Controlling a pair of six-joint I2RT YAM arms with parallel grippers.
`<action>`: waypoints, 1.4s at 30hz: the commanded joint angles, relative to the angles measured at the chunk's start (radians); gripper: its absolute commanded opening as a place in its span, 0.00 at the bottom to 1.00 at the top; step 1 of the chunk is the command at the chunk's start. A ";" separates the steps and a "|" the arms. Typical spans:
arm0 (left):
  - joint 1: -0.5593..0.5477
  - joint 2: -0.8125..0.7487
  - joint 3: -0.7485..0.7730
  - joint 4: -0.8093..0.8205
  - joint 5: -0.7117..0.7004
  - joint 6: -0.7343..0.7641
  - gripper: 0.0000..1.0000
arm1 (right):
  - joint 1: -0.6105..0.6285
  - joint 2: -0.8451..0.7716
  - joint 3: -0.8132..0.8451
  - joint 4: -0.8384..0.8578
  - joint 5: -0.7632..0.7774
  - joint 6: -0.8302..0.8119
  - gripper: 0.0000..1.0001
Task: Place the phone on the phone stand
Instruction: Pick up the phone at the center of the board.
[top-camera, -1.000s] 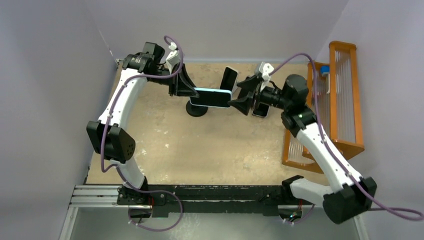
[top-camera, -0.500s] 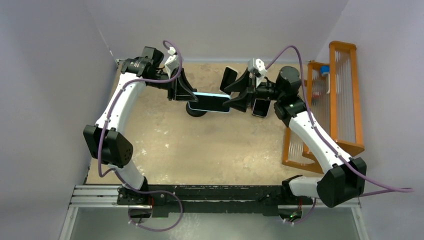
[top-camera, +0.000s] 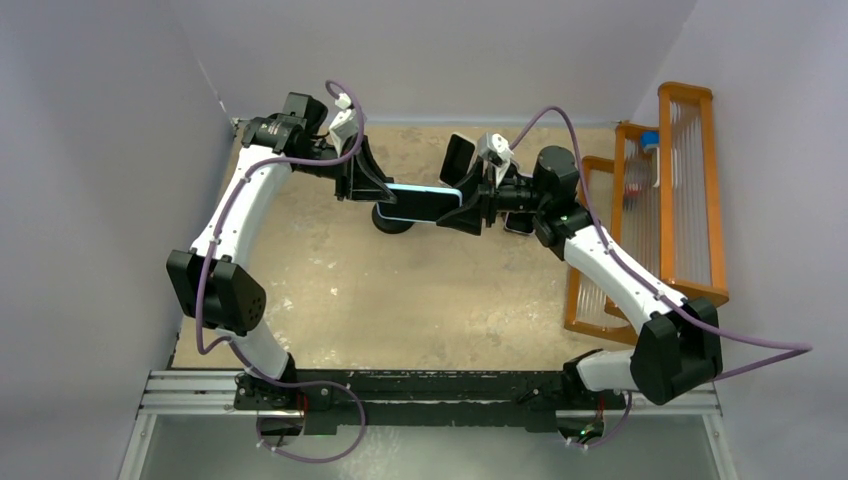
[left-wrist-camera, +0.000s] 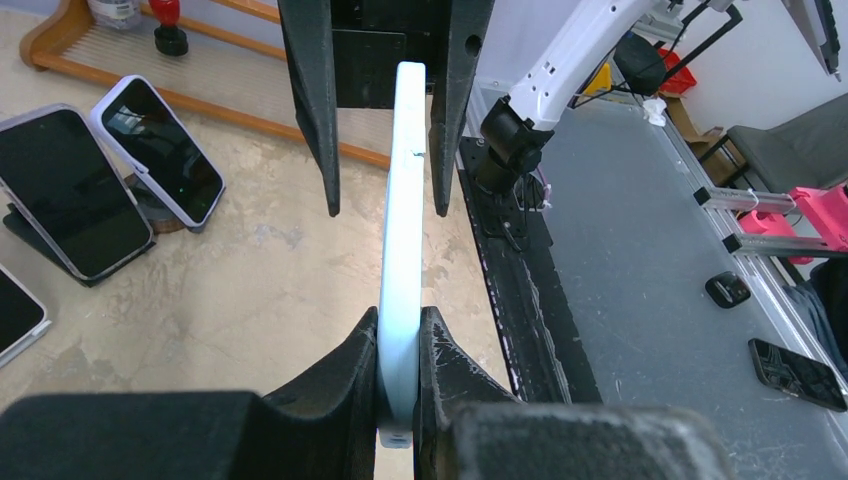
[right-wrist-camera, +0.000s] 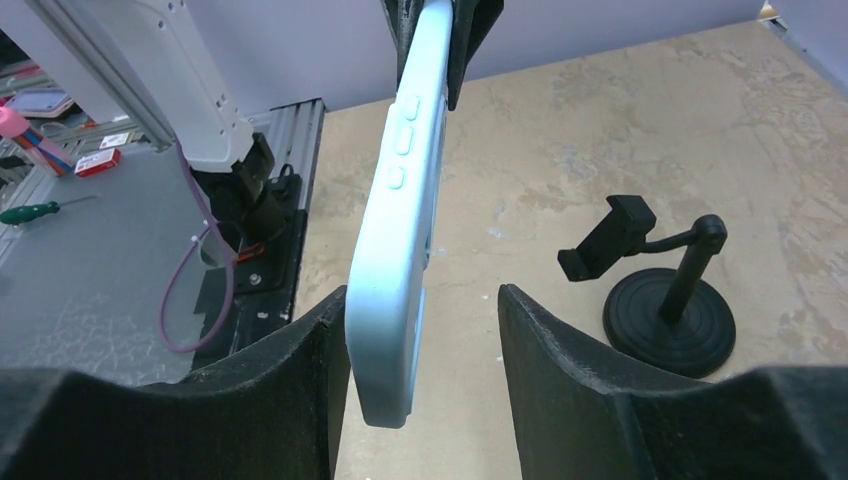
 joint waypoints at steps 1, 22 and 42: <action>0.009 -0.027 0.016 0.024 0.105 -0.002 0.00 | 0.005 -0.003 0.010 0.064 -0.010 0.016 0.54; 0.029 -0.182 -0.217 0.431 -0.094 -0.294 0.72 | -0.009 -0.060 -0.101 0.307 0.184 0.213 0.00; 0.263 0.033 -0.714 1.464 -0.245 -0.452 0.69 | -0.121 -0.042 -0.226 0.643 0.065 0.392 0.00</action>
